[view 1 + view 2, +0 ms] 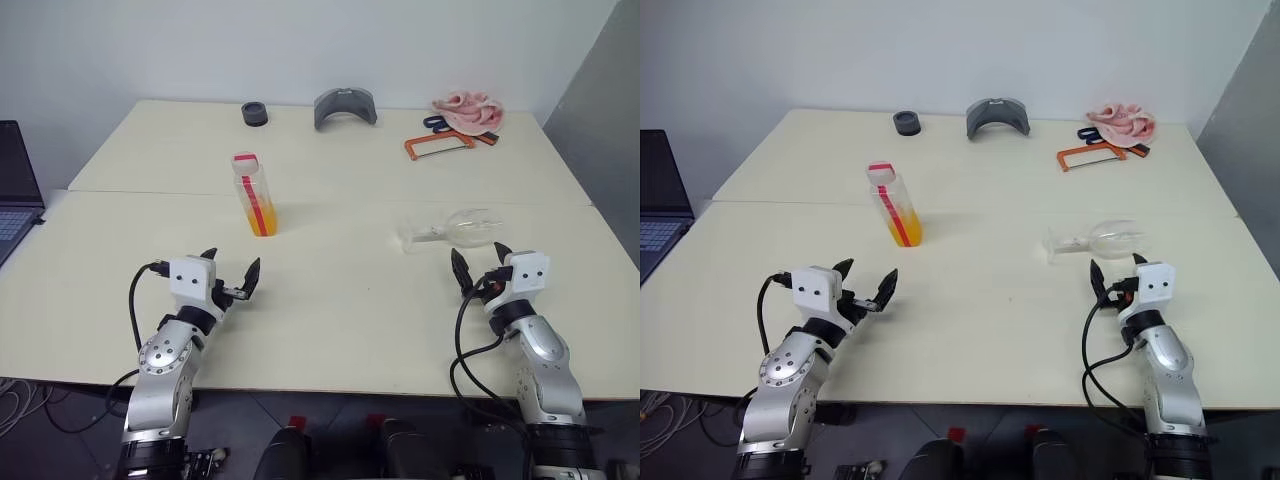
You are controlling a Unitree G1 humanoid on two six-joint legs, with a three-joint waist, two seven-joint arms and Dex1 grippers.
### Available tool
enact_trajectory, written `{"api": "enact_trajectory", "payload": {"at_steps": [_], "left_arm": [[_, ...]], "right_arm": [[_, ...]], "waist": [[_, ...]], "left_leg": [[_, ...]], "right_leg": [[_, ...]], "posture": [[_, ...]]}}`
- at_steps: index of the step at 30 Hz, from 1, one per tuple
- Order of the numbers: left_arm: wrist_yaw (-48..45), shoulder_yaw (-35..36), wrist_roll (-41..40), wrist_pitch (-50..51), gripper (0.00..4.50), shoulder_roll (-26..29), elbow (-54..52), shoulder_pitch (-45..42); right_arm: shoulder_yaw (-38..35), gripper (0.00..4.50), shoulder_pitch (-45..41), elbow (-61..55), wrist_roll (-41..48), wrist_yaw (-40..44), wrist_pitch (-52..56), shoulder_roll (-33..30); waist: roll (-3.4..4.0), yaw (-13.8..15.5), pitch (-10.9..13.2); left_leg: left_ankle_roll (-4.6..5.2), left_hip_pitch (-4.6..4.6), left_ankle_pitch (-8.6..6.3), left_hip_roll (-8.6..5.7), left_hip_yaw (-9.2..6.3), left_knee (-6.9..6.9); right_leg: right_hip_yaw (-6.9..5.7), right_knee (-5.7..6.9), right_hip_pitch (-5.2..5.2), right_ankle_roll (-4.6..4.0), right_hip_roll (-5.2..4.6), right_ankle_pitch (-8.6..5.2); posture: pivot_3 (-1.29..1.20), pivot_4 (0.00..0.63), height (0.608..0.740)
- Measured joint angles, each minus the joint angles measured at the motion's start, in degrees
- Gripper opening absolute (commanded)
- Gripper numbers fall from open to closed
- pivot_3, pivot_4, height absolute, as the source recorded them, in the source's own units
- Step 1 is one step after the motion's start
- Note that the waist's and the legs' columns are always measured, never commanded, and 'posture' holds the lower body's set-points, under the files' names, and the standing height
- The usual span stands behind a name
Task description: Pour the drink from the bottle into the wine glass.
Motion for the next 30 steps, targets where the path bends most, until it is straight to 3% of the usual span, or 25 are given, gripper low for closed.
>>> {"api": "enact_trajectory", "payload": {"at_steps": [21,27,30], "left_arm": [[0.8,1.2,-2.0,2.2,4.47,0.0,0.0,-0.5],[4.3,1.0,-0.3,4.3,4.47,0.0,-0.2,-3.1],[6.6,0.8,0.4,7.1,4.47,-0.7,-0.4,-5.4]], "right_arm": [[0.2,4.5,0.0,0.0,0.2,1.6,-0.2,0.0],[0.2,4.5,-2.2,-0.7,5.1,5.7,3.4,-1.1],[3.6,4.5,-4.0,-3.7,6.3,13.1,6.4,-7.1]], "waist": [[0.0,0.0,0.0],[0.0,-0.1,0.0],[0.04,0.0,0.0]], "left_leg": [[0.0,-0.01,0.0,-0.01,-0.01,0.0],[0.0,-0.01,0.0,-0.01,-0.11,0.0],[0.01,-0.06,0.0,-0.12,-0.15,0.05]], "right_leg": [[-0.01,0.0,0.0,0.0,0.0,0.0],[-0.01,0.0,0.0,0.0,0.0,0.0],[-0.06,0.0,0.0,0.01,-0.03,0.0]], "posture": [[0.0,0.15,0.74],[0.0,0.15,0.74],[0.0,0.15,0.74]]}}
